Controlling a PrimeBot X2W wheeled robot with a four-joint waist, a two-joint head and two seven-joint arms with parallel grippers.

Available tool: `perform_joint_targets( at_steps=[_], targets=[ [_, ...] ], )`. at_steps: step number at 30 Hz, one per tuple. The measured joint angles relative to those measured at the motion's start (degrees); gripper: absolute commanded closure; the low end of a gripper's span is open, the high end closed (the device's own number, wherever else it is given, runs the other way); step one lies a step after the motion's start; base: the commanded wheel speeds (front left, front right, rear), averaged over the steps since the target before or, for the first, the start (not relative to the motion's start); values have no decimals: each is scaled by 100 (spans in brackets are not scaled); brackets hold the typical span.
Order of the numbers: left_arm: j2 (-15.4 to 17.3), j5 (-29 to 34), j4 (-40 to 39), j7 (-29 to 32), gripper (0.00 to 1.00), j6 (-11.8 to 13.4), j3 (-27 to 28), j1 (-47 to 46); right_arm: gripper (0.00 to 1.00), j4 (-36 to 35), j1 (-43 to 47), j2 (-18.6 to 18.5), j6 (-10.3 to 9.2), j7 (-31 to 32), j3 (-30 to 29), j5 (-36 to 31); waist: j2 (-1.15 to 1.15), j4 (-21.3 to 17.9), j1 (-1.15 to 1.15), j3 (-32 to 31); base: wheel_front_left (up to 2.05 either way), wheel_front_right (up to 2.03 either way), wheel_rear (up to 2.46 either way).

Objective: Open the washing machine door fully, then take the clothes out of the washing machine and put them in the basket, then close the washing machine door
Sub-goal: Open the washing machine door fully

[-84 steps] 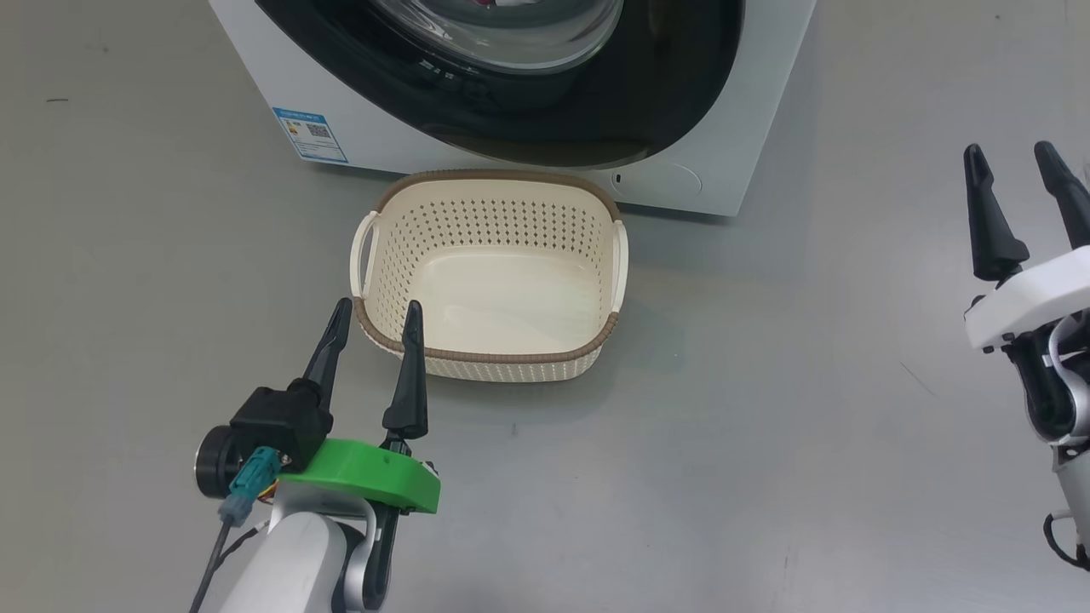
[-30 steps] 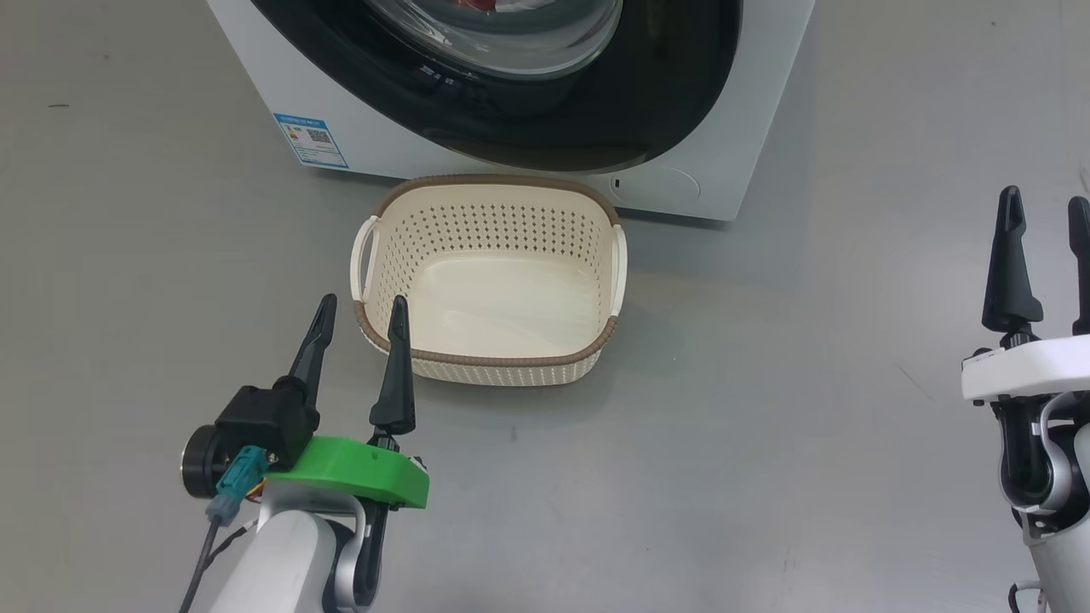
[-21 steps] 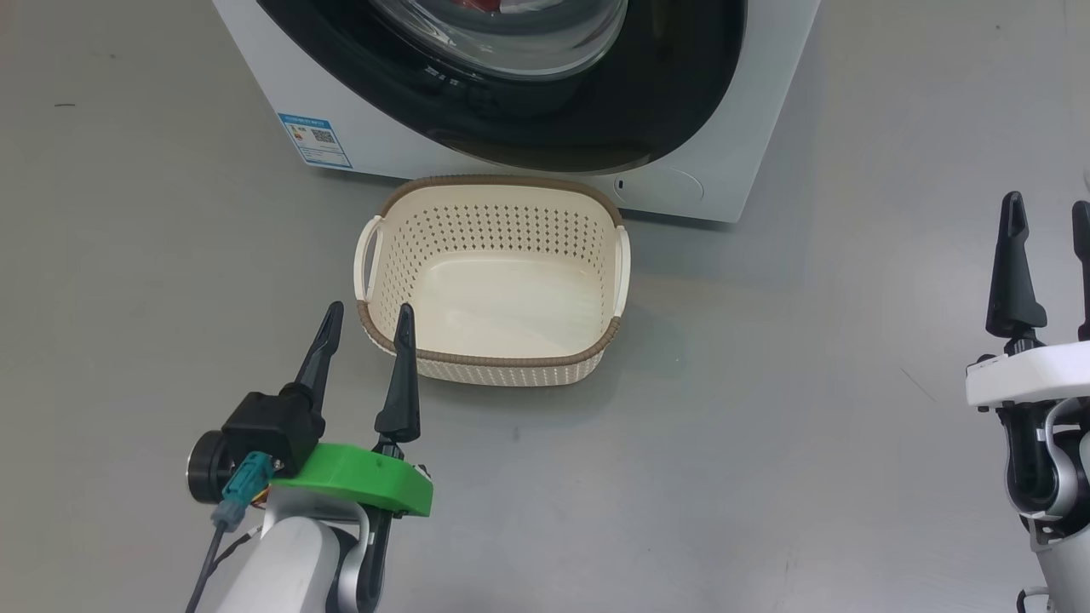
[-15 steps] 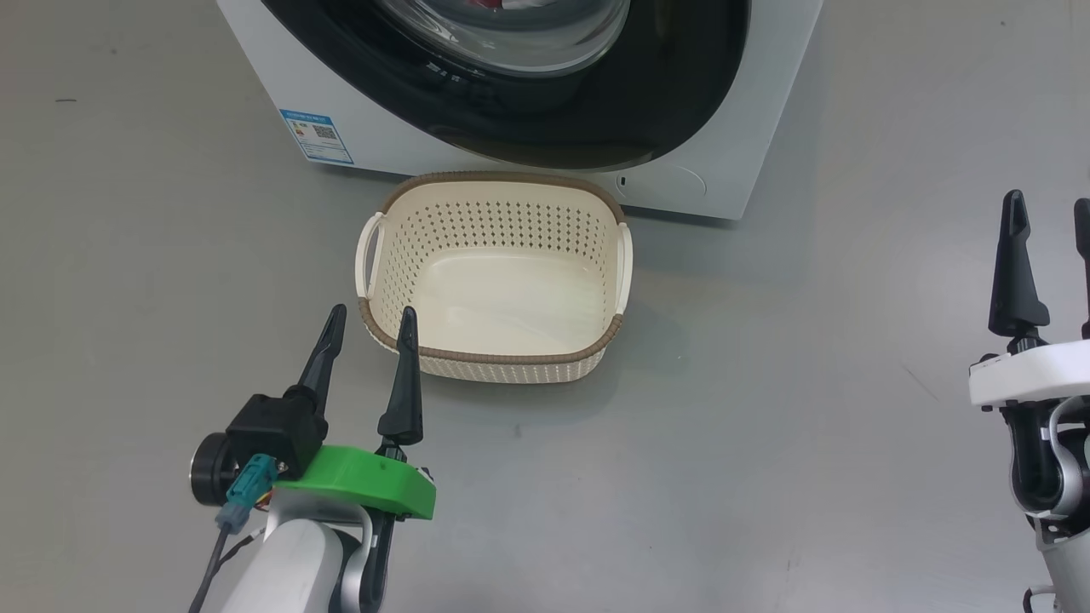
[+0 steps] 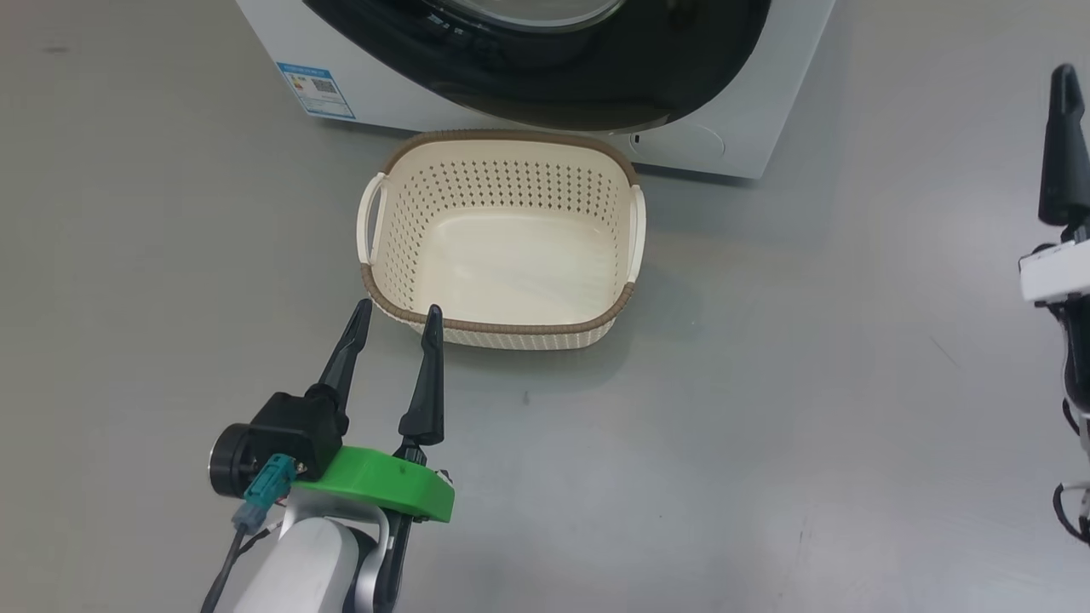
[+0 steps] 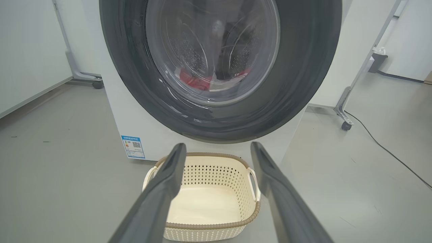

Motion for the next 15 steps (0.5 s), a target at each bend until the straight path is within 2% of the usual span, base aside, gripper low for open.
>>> perform_joint_targets(
  at_steps=[9, 15],
  targets=[
    [0, -14, -59, 0, 0, -1, -132, -183, 0, 55, -990, 10, 49, 647, -283, 822, 0, 130, 0, 334, 0, 0, 0],
    [0, -55, -87, 0, 0, 0, -231, -289, 0, 288, -1638, 99, -12, 1156, -461, 1466, 0, 246, 0, 538, 0, 0, 0]
  ],
)
